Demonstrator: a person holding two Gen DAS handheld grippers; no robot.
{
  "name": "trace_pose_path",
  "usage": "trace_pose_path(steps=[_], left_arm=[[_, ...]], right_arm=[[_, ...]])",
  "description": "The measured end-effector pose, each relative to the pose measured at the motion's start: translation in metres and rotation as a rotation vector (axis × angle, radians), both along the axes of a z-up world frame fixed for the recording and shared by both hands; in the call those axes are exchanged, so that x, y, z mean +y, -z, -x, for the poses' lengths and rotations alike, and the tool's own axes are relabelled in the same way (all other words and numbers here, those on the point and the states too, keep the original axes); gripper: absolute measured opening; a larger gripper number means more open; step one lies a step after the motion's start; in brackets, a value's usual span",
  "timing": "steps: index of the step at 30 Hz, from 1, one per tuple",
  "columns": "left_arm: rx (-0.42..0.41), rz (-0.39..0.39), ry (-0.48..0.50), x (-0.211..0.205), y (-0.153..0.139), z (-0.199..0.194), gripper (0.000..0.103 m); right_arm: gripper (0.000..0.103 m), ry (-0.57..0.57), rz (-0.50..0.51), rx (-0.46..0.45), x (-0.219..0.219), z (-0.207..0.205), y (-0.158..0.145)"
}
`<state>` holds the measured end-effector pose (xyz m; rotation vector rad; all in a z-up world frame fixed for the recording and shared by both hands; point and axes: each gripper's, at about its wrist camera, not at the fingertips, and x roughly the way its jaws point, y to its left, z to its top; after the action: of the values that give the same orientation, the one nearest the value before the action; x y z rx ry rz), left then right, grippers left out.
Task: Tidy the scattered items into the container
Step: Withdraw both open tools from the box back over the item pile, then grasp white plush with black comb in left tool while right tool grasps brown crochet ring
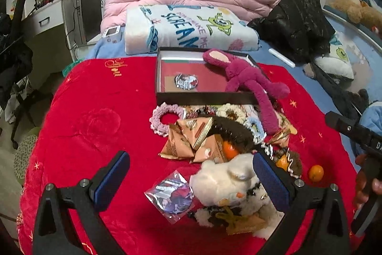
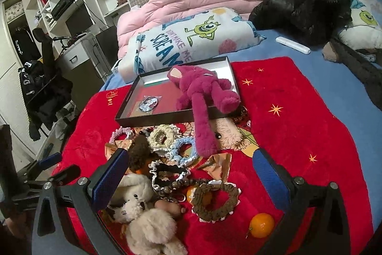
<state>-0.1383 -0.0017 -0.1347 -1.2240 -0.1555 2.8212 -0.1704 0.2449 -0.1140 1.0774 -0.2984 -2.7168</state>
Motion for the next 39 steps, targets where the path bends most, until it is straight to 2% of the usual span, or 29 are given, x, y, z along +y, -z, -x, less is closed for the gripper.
trace_pose_path(steps=[4,14,21,24,30,36,39], left_arm=[[-0.016,0.036,0.013,0.006,0.007,-0.001,0.103],[-0.104,0.010,0.103,0.034,0.045,-0.006,0.103],[-0.129,0.000,0.147,0.051,0.055,-0.010,0.103],[-0.150,0.021,0.141,0.054,0.060,-0.009,0.103],[-0.194,-0.001,0.156,0.054,0.068,-0.003,0.103],[-0.197,0.069,0.169,0.067,0.081,0.001,0.103],[-0.204,0.037,0.162,0.064,0.085,0.005,0.103]], right_arm=[[0.103,0.008,0.003,-0.025,0.002,0.001,0.006],[0.103,0.021,-0.014,-0.075,0.007,0.004,0.021],[0.096,0.003,-0.010,-0.114,0.006,0.008,0.035],[0.094,-0.006,-0.010,-0.132,0.004,0.009,0.042],[0.083,-0.026,-0.022,-0.186,-0.002,0.012,0.059],[0.074,-0.050,-0.046,-0.246,-0.009,0.014,0.079],[0.070,-0.061,-0.059,-0.278,-0.012,0.015,0.088]])
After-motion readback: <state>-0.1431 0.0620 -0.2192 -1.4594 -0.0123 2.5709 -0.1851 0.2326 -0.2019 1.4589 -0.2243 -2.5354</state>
